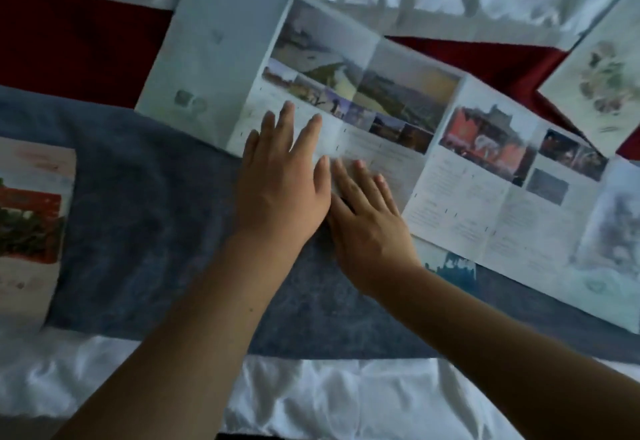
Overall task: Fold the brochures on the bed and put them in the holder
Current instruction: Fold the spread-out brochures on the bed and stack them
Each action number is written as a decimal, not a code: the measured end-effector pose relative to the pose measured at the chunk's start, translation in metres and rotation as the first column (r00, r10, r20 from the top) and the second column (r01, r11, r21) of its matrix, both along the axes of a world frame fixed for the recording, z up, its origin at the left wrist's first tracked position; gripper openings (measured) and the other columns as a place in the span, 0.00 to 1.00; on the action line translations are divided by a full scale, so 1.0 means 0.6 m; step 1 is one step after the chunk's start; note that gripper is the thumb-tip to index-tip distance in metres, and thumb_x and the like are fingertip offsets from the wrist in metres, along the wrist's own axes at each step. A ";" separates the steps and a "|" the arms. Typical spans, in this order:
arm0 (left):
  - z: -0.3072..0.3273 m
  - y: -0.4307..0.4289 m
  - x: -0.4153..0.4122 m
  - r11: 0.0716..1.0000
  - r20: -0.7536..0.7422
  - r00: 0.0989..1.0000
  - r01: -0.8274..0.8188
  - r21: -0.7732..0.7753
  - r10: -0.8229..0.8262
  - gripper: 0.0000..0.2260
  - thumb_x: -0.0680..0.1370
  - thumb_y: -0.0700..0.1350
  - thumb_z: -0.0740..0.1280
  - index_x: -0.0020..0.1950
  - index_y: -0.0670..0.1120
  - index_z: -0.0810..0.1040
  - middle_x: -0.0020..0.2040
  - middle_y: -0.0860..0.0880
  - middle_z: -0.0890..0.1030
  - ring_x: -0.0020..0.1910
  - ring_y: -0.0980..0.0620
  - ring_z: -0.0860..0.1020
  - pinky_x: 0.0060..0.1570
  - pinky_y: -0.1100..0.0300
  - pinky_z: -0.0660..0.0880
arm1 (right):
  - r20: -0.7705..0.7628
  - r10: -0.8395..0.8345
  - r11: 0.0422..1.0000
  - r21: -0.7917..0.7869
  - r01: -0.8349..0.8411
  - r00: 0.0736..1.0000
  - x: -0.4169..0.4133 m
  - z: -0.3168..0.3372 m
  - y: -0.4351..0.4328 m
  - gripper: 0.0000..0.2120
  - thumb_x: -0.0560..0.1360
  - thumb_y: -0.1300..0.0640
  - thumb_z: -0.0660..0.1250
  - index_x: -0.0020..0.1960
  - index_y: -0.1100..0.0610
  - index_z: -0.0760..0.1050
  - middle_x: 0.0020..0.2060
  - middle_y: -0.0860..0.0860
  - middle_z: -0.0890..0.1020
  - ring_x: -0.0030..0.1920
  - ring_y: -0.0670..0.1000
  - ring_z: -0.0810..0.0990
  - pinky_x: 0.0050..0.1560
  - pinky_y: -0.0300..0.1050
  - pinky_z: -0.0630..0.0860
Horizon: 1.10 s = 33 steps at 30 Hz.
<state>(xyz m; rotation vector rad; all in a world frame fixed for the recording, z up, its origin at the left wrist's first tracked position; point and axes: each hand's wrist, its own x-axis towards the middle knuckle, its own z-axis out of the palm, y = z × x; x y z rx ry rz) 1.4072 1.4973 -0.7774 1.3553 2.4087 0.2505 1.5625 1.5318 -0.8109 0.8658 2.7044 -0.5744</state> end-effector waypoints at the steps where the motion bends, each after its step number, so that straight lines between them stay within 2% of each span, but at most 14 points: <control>1: -0.004 0.005 0.010 1.000 -0.024 1.000 0.016 -0.013 -0.016 0.27 0.84 0.54 0.60 0.83 0.51 0.61 0.84 0.42 0.56 0.82 0.40 0.55 0.80 0.43 0.56 | -0.013 0.027 0.999 -0.024 -0.028 1.000 0.015 0.002 -0.003 0.33 0.82 0.49 0.59 0.84 0.49 0.50 0.84 0.53 0.48 0.83 0.58 0.40 0.81 0.58 0.42; 4: -0.024 -0.006 0.025 0.992 -0.078 0.996 0.031 -0.121 -0.041 0.30 0.84 0.60 0.54 0.84 0.56 0.51 0.85 0.43 0.49 0.83 0.40 0.49 0.80 0.39 0.53 | -0.038 0.054 0.996 -0.074 -0.057 0.998 0.055 0.010 -0.022 0.29 0.81 0.51 0.58 0.82 0.50 0.58 0.83 0.53 0.50 0.83 0.56 0.40 0.81 0.56 0.40; 7: -0.047 -0.044 0.027 0.979 -0.110 0.993 0.009 -0.206 -0.033 0.33 0.82 0.65 0.52 0.84 0.57 0.46 0.85 0.45 0.43 0.83 0.41 0.44 0.79 0.35 0.50 | -0.099 0.003 0.990 -0.140 -0.017 0.995 0.081 0.011 -0.048 0.23 0.80 0.52 0.55 0.74 0.55 0.70 0.82 0.54 0.58 0.83 0.55 0.46 0.82 0.58 0.47; 9: -0.056 -0.072 0.031 0.980 -0.129 0.992 -0.013 -0.198 -0.013 0.34 0.81 0.67 0.52 0.85 0.56 0.49 0.85 0.45 0.44 0.84 0.42 0.45 0.78 0.33 0.49 | -0.136 -0.011 0.984 -0.180 -0.013 0.991 0.090 0.008 -0.065 0.22 0.80 0.53 0.58 0.73 0.57 0.71 0.81 0.53 0.61 0.83 0.53 0.49 0.82 0.58 0.50; 11: -0.065 -0.100 0.039 0.984 -0.146 0.989 -0.040 -0.175 0.015 0.33 0.81 0.66 0.52 0.84 0.56 0.52 0.85 0.45 0.46 0.84 0.41 0.47 0.77 0.32 0.50 | -0.147 -0.011 0.983 -0.185 -0.016 0.989 0.093 0.006 -0.075 0.26 0.79 0.53 0.58 0.76 0.58 0.69 0.80 0.52 0.63 0.83 0.52 0.51 0.82 0.56 0.51; 14: -0.081 -0.141 0.049 0.982 -0.167 0.985 -0.077 -0.172 0.048 0.30 0.84 0.63 0.52 0.84 0.57 0.51 0.85 0.46 0.46 0.84 0.42 0.46 0.78 0.32 0.49 | -0.138 -0.034 0.985 -0.174 0.010 0.990 0.088 0.012 -0.078 0.27 0.80 0.52 0.55 0.77 0.56 0.67 0.79 0.52 0.66 0.82 0.50 0.54 0.82 0.49 0.45; 16: -0.089 -0.168 0.054 0.980 -0.173 0.982 -0.099 -0.174 0.069 0.29 0.84 0.62 0.52 0.84 0.57 0.50 0.85 0.47 0.46 0.84 0.42 0.45 0.78 0.32 0.47 | -0.165 -0.080 0.986 -0.157 0.054 0.983 0.083 0.015 -0.076 0.25 0.81 0.53 0.54 0.77 0.56 0.69 0.78 0.53 0.67 0.81 0.50 0.56 0.82 0.48 0.46; 18: -0.095 -0.190 0.056 0.979 -0.175 0.981 -0.116 -0.168 0.086 0.29 0.84 0.61 0.53 0.84 0.57 0.51 0.85 0.49 0.47 0.84 0.43 0.45 0.78 0.32 0.45 | -0.163 -0.135 0.990 -0.071 0.125 0.977 0.080 0.013 -0.065 0.25 0.83 0.52 0.54 0.78 0.56 0.68 0.80 0.56 0.63 0.82 0.54 0.54 0.82 0.56 0.51; 21: -0.092 -0.204 0.057 0.978 -0.158 0.982 -0.131 -0.164 0.105 0.28 0.85 0.59 0.53 0.84 0.58 0.50 0.85 0.49 0.46 0.84 0.43 0.45 0.78 0.32 0.44 | -0.046 -0.275 0.960 0.043 0.277 0.960 0.078 0.006 -0.032 0.27 0.85 0.43 0.50 0.83 0.45 0.55 0.84 0.54 0.45 0.83 0.56 0.38 0.81 0.58 0.40; 23: -0.086 -0.205 0.057 0.975 -0.133 0.982 -0.154 -0.163 0.132 0.27 0.86 0.58 0.52 0.84 0.58 0.49 0.85 0.49 0.44 0.84 0.43 0.44 0.78 0.32 0.45 | 0.014 -0.288 0.957 0.052 0.287 0.958 0.077 -0.004 -0.021 0.29 0.85 0.39 0.47 0.84 0.41 0.47 0.83 0.52 0.38 0.82 0.55 0.33 0.81 0.57 0.38; 25: -0.076 -0.210 0.055 0.969 -0.110 0.975 -0.207 -0.134 0.193 0.26 0.86 0.58 0.52 0.84 0.58 0.50 0.85 0.47 0.45 0.84 0.42 0.45 0.79 0.34 0.49 | 0.022 -0.264 0.964 0.049 0.262 0.964 0.078 -0.013 -0.028 0.30 0.85 0.38 0.46 0.84 0.42 0.44 0.83 0.51 0.37 0.82 0.54 0.34 0.82 0.56 0.40; 27: -0.065 -0.222 0.041 0.960 -0.114 0.963 -0.257 -0.109 0.245 0.28 0.85 0.61 0.51 0.84 0.58 0.51 0.85 0.45 0.46 0.83 0.41 0.47 0.78 0.35 0.50 | 0.000 -0.243 0.969 0.049 0.243 0.970 0.076 -0.020 -0.041 0.30 0.85 0.38 0.47 0.84 0.41 0.44 0.83 0.51 0.38 0.82 0.55 0.35 0.82 0.56 0.41; 30: -0.057 -0.251 -0.004 0.953 -0.163 0.954 -0.274 -0.125 0.253 0.32 0.82 0.68 0.48 0.84 0.59 0.47 0.85 0.44 0.45 0.83 0.39 0.47 0.77 0.34 0.48 | 0.001 -0.191 0.980 0.053 0.191 0.982 0.073 -0.024 -0.059 0.30 0.85 0.38 0.48 0.84 0.41 0.43 0.84 0.50 0.40 0.82 0.56 0.36 0.81 0.57 0.42; 33: -0.062 -0.282 -0.052 0.943 -0.178 0.943 -0.306 -0.134 0.281 0.38 0.79 0.73 0.49 0.84 0.58 0.43 0.85 0.42 0.46 0.83 0.35 0.48 0.77 0.31 0.50 | 0.009 -0.111 0.993 0.050 0.110 0.994 0.070 -0.024 -0.078 0.30 0.85 0.38 0.48 0.84 0.41 0.43 0.84 0.51 0.40 0.82 0.56 0.36 0.81 0.58 0.43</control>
